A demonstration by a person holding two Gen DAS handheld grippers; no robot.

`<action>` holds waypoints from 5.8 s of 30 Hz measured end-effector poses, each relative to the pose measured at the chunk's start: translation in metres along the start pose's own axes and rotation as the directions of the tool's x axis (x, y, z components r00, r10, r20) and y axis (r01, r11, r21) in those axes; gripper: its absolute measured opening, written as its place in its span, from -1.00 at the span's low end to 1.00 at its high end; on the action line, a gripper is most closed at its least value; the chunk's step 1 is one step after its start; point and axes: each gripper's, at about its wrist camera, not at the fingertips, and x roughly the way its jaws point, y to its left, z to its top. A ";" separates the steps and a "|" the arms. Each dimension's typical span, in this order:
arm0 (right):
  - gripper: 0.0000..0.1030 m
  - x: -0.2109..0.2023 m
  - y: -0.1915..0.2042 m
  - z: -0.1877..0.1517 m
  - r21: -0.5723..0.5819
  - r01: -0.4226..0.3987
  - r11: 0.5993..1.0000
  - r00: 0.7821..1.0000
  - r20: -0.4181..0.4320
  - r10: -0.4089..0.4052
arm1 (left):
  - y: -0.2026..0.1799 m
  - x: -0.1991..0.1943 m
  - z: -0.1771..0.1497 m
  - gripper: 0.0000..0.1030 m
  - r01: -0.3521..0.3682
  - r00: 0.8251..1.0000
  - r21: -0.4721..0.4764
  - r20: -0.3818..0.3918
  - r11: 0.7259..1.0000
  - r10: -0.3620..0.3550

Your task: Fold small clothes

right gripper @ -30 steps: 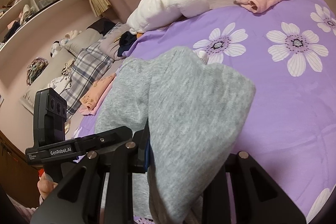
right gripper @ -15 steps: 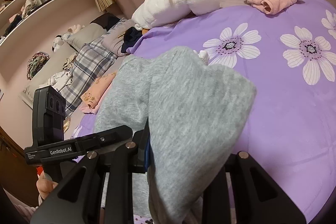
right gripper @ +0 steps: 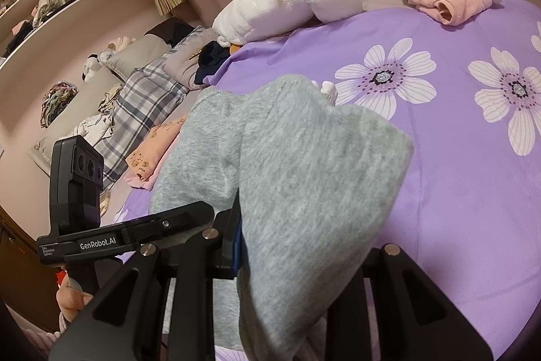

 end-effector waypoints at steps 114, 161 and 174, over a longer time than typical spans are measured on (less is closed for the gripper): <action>-0.14 0.080 -0.104 0.026 0.238 0.093 0.967 0.992 -0.108 -0.068 | 0.000 0.065 0.037 0.46 -0.143 0.989 0.084 -0.029 0.986 0.146; -0.26 0.014 -0.052 -0.005 0.041 0.136 0.990 0.991 -0.023 -0.135 | -0.011 0.002 -0.011 0.42 -0.154 0.987 0.092 0.063 0.984 0.149; -0.51 0.044 -0.053 -0.024 0.012 0.183 0.983 0.977 -0.113 -0.181 | -0.027 0.037 -0.021 0.17 -0.240 0.971 0.195 0.034 0.951 0.238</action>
